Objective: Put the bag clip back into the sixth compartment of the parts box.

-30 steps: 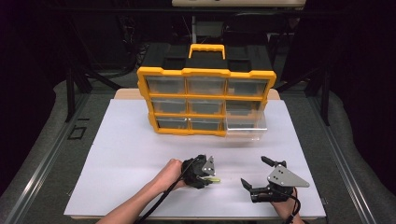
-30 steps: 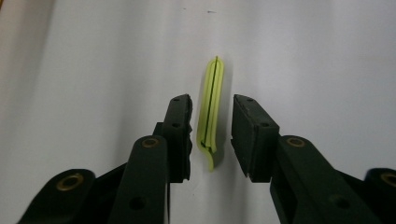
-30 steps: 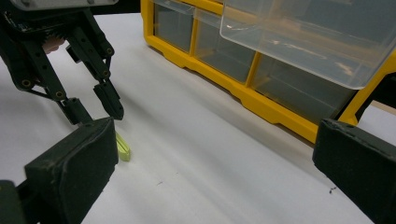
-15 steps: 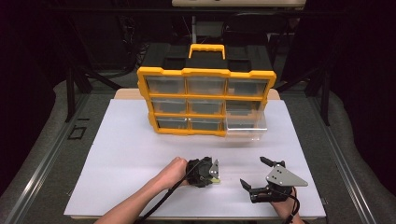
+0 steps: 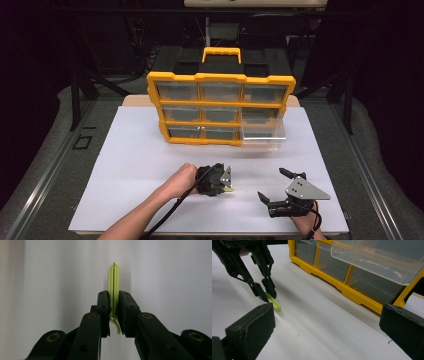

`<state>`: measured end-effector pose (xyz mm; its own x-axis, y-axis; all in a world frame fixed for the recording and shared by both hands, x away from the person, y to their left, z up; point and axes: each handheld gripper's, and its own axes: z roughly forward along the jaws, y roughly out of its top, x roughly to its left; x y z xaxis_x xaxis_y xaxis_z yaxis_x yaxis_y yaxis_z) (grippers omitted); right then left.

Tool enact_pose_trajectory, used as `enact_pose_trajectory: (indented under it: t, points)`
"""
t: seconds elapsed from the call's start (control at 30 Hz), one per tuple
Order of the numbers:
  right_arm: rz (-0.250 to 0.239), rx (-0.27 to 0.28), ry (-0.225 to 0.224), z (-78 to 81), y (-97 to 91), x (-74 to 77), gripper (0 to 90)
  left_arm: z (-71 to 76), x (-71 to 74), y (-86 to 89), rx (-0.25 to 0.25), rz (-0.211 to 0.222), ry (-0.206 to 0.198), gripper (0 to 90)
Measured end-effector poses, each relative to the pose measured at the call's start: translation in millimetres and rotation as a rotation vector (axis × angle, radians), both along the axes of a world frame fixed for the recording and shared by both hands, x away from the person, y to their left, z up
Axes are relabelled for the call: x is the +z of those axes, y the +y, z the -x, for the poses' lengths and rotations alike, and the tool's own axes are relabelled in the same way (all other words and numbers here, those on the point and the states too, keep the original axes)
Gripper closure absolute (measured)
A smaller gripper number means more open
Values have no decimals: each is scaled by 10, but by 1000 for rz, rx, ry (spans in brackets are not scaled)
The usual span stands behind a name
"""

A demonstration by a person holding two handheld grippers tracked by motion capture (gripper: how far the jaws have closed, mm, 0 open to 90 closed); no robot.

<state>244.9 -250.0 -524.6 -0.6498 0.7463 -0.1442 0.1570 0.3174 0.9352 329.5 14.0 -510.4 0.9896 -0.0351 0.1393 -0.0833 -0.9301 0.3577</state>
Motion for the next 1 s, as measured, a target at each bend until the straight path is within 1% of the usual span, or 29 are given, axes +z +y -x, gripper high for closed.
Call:
enact_pose_trajectory:
  t: [0.2,0.3,0.5,0.77,0.93,1.0]
  points:
    - [0,-3,2,-6,-3,-5,0,-22,46,62,10,3,-6,800]
    - [3,-1,-1,-3,2,-3,0,-30,54,92,23,9,-6,799]
    - [5,0,3,-9,7,-7,0,-55,76,139,30,12,-12,799]
    - [6,-1,6,-9,6,-7,0,-95,106,212,44,16,-27,799]
    - [6,-2,5,-7,5,-6,0,-129,129,264,63,22,-32,798]
    - [6,-3,7,-7,3,-7,0,-146,131,281,64,18,-35,798]
